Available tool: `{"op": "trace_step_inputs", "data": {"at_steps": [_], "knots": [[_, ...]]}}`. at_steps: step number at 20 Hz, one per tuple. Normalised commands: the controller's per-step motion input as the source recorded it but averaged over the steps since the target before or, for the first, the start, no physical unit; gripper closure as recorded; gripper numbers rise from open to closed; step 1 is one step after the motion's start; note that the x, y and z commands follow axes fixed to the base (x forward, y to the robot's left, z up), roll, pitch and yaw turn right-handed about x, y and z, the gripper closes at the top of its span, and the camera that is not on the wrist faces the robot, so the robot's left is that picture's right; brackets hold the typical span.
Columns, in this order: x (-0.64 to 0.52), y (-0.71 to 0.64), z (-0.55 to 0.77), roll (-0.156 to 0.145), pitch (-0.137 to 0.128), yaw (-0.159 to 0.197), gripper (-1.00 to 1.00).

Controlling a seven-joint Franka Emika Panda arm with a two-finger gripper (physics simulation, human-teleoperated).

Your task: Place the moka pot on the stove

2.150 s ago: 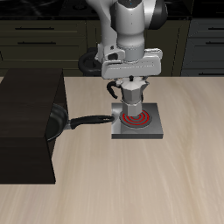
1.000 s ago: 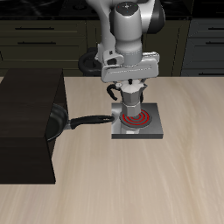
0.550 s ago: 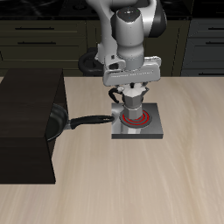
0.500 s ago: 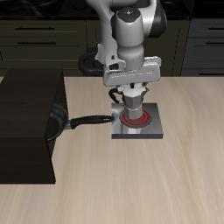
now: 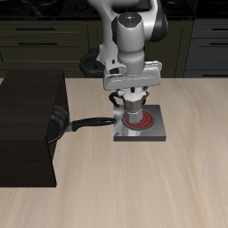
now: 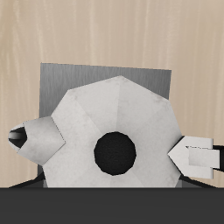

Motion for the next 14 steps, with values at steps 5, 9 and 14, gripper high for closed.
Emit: {"op": "trace_step_inputs", "data": {"at_steps": [5, 9, 14], "knots": [[-0.13, 0.00, -0.04, -0.001, -0.007, 0.001, 1.00], [-0.16, -0.02, -0.01, -0.016, 0.003, 0.006, -1.00], [-0.10, 0.04, -0.06, 0.017, 0.029, 0.020, -1.00]]}}
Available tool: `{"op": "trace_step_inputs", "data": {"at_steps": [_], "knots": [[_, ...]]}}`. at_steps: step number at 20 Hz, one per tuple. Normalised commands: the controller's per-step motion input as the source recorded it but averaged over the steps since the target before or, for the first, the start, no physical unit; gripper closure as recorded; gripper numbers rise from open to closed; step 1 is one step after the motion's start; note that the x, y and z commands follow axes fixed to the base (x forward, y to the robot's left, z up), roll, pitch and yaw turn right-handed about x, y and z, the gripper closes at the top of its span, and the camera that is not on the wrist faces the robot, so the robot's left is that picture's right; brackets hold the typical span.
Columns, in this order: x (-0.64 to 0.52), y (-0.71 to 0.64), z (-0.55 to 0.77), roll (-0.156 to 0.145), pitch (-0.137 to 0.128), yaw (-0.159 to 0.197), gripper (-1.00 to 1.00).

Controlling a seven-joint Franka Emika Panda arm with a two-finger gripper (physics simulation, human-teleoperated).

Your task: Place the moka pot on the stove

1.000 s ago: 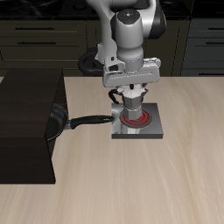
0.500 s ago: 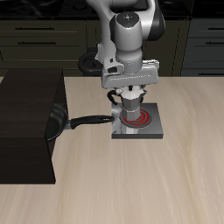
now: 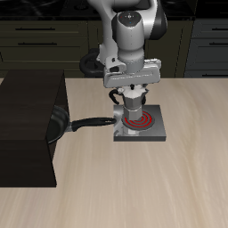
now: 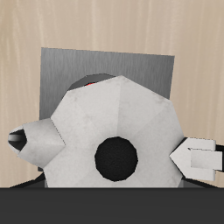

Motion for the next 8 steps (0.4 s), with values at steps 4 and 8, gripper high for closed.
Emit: {"op": "trace_step_inputs", "data": {"at_steps": [4, 8], "knots": [[-0.04, 0.02, 0.01, -0.001, -0.017, 0.006, -1.00], [0.00, 0.00, 0.02, -0.003, -0.006, 0.010, -1.00]]}}
